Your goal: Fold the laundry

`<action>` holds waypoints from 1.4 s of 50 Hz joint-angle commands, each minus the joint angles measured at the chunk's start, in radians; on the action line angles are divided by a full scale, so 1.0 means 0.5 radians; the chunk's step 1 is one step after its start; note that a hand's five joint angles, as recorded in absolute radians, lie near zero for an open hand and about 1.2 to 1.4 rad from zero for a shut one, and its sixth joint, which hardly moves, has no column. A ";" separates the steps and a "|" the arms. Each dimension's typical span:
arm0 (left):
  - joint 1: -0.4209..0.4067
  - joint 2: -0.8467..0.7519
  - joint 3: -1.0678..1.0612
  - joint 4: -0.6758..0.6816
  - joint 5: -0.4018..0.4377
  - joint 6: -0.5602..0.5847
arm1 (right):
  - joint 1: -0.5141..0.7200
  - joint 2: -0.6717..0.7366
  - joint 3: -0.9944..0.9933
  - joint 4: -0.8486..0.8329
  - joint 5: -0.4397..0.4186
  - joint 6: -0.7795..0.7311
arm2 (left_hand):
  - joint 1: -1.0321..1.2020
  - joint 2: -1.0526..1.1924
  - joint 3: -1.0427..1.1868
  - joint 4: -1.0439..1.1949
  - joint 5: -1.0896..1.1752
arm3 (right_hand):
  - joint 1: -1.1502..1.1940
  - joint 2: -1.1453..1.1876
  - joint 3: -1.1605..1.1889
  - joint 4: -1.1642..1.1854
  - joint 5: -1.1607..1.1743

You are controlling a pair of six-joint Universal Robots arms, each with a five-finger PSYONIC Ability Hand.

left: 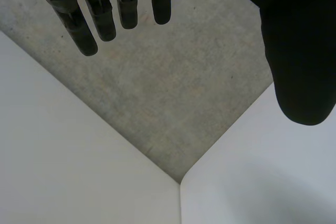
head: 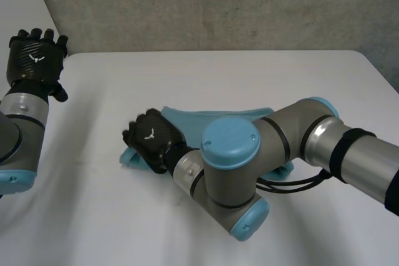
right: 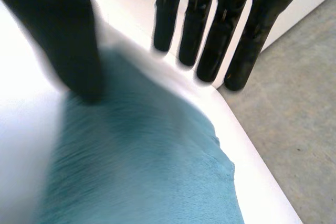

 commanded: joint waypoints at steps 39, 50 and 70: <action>-0.838 -0.449 0.300 -0.154 -0.150 -0.144 | -1.288 -0.721 1.496 -0.197 -0.102 0.564 | -0.070 -0.067 -0.084 -0.076 -0.094 | 1.832 1.424 1.405 1.398 1.389; -0.605 -0.127 0.051 -0.184 -0.144 -0.163 | -1.413 -0.998 1.459 -0.167 0.042 0.558 | -0.072 -0.069 -0.086 -0.078 -0.095 | 1.832 1.424 1.405 1.398 1.389; -0.387 0.168 -0.078 -0.405 -0.138 -0.389 | -0.396 -0.578 0.456 0.244 -0.041 0.558 | -0.070 -0.068 -0.084 -0.076 -0.094 | 1.832 1.424 1.405 1.398 1.389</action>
